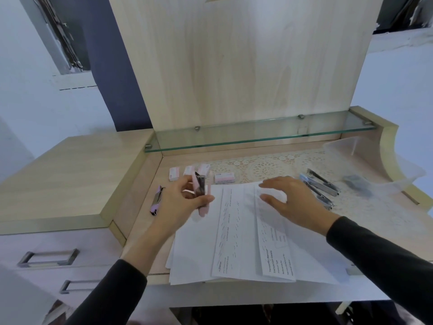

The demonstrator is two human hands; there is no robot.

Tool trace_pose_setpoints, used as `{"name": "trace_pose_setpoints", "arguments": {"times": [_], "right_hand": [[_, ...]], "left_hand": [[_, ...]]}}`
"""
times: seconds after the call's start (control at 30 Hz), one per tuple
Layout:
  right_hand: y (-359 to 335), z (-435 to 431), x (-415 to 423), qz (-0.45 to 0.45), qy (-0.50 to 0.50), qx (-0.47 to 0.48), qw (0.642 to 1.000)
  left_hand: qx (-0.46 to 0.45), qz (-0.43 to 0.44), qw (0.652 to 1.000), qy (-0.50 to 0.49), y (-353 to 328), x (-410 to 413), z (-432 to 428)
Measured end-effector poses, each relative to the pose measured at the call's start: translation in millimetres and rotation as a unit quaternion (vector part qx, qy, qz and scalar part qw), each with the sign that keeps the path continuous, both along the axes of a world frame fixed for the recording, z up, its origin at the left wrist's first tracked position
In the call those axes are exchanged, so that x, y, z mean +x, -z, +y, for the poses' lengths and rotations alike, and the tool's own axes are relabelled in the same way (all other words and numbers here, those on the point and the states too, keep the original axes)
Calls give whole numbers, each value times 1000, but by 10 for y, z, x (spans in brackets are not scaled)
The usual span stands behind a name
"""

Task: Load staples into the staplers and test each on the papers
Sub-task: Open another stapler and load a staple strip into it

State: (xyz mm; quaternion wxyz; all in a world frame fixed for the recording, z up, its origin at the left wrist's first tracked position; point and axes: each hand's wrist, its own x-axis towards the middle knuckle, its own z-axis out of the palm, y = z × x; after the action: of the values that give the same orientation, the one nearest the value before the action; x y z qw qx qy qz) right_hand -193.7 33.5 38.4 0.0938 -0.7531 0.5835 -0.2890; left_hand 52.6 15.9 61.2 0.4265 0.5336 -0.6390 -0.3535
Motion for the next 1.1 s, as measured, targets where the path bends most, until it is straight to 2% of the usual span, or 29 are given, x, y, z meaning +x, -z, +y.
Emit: {"name": "trace_pose_setpoints", "arguments": {"times": [0.1,0.23,0.33,0.5,0.8,1.0,1.1], "right_hand": [[-166,15,131,-99,-22,32,994],[-255,20,267,-230,-63,99,966],[-250,18,264,-282,-64,106,951],[-188,19,201,-280,-35,85,956],[-218,14,229,-247,-36,76,965],[-249,24,240,-178,-40,76,980],[-221,-1,174,-170,-29,90,981]], "left_hand": [[0,-12,1000,27,83,-267,24],[-13,-25,998,58,157,-576,61],[-21,-32,996,79,169,-685,81],[-15,14,994,109,163,-688,88],[-16,0,992,123,110,-705,-27],[-18,-12,986,166,149,-693,-42],[1,11,985,170,165,-627,-77]]}}
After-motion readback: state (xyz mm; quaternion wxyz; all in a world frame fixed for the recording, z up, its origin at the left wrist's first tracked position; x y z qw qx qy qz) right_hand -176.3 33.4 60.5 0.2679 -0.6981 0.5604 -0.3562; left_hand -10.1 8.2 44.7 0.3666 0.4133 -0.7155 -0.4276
